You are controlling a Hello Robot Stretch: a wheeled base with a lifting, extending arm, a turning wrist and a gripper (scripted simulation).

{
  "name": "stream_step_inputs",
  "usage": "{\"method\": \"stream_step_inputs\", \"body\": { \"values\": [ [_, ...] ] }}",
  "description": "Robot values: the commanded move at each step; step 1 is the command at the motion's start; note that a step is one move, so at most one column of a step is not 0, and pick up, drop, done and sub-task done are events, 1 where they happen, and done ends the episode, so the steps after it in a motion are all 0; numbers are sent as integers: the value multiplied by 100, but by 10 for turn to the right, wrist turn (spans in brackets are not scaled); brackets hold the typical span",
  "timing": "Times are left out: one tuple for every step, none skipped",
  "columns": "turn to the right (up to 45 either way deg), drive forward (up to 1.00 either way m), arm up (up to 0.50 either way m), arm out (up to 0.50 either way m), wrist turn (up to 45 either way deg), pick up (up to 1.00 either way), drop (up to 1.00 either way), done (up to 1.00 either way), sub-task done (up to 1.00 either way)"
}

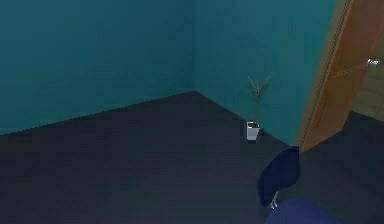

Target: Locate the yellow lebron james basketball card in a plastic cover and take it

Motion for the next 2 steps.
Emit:
{"method": "stream_step_inputs", "body": {
  "values": [
    [60,0,0,0,0,0,0,0,0],
    [0,85,0,0,0,0,0,0,0]
  ]
}}
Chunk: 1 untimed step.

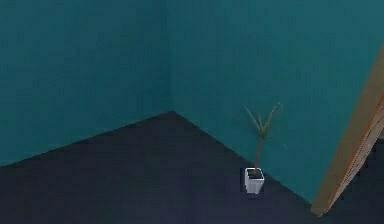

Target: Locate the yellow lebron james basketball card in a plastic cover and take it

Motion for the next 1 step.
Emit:
{"method": "stream_step_inputs", "body": {
  "values": [
    [450,0,0,0,0,0,0,0,0]
  ]
}}
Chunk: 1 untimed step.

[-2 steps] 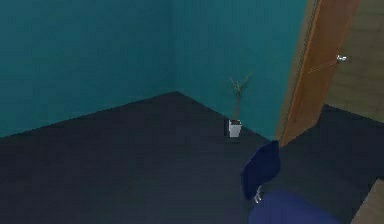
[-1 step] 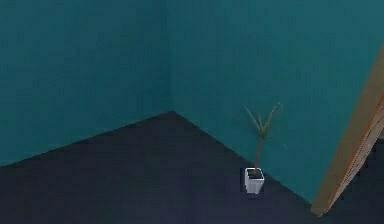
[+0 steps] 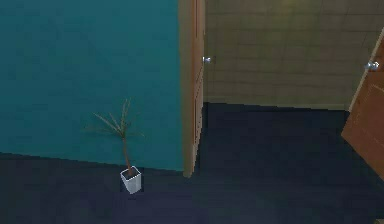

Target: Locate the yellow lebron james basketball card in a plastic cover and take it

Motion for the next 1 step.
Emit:
{"method": "stream_step_inputs", "body": {
  "values": [
    [60,0,0,0,0,0,0,0,0]
  ]
}}
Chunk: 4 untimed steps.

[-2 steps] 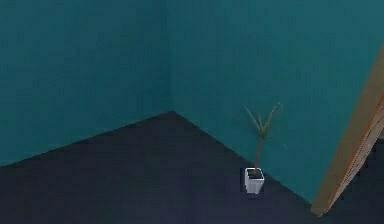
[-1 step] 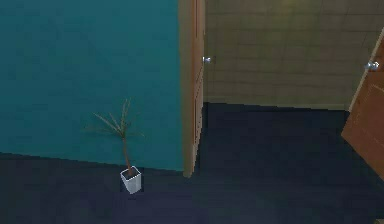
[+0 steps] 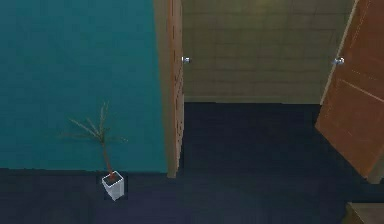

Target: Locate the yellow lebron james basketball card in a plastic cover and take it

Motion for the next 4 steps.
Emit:
{"method": "stream_step_inputs", "body": {
  "values": [
    [0,50,0,0,0,0,0,0,0],
    [450,0,0,0,0,0,0,0,0],
    [0,15,0,0,0,0,0,0,0],
    [210,0,0,0,0,0,0,0,0]
  ]
}}
